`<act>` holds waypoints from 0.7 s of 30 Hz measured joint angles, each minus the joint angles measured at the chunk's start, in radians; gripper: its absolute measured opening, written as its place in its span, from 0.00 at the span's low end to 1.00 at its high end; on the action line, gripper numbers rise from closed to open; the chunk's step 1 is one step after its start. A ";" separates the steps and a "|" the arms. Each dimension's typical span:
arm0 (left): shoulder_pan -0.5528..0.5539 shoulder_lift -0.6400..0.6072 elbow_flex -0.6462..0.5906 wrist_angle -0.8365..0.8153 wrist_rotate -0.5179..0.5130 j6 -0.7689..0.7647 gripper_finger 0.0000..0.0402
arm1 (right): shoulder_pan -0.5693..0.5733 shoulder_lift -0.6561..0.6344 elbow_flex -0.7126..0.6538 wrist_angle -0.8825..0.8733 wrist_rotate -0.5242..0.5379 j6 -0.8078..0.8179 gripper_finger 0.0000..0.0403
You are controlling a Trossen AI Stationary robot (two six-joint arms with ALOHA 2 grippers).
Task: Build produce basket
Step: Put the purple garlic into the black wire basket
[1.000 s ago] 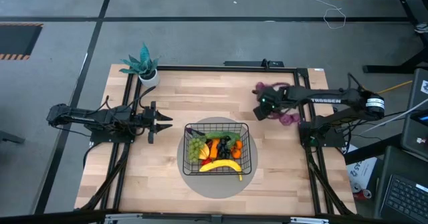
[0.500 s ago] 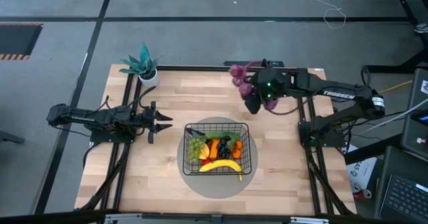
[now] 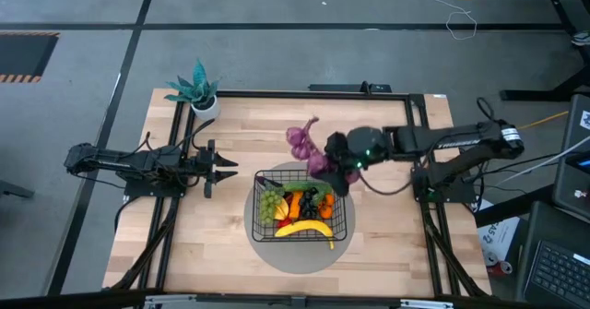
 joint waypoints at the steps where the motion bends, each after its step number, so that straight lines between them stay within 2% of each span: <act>1: 0.000 0.000 0.000 0.000 0.000 0.000 0.30 | 0.020 0.008 0.000 0.019 0.008 0.019 0.51; 9: 0.000 0.000 0.000 0.000 0.000 0.000 0.30 | 0.153 0.098 0.000 0.200 0.015 0.101 0.51; 15: 0.000 0.000 0.000 0.000 0.000 0.000 0.30 | 0.218 0.181 0.000 0.211 0.010 0.125 0.51; 21: 0.000 0.000 0.000 0.000 0.000 0.000 0.30 | 0.238 0.234 -0.002 0.214 -0.068 0.099 0.51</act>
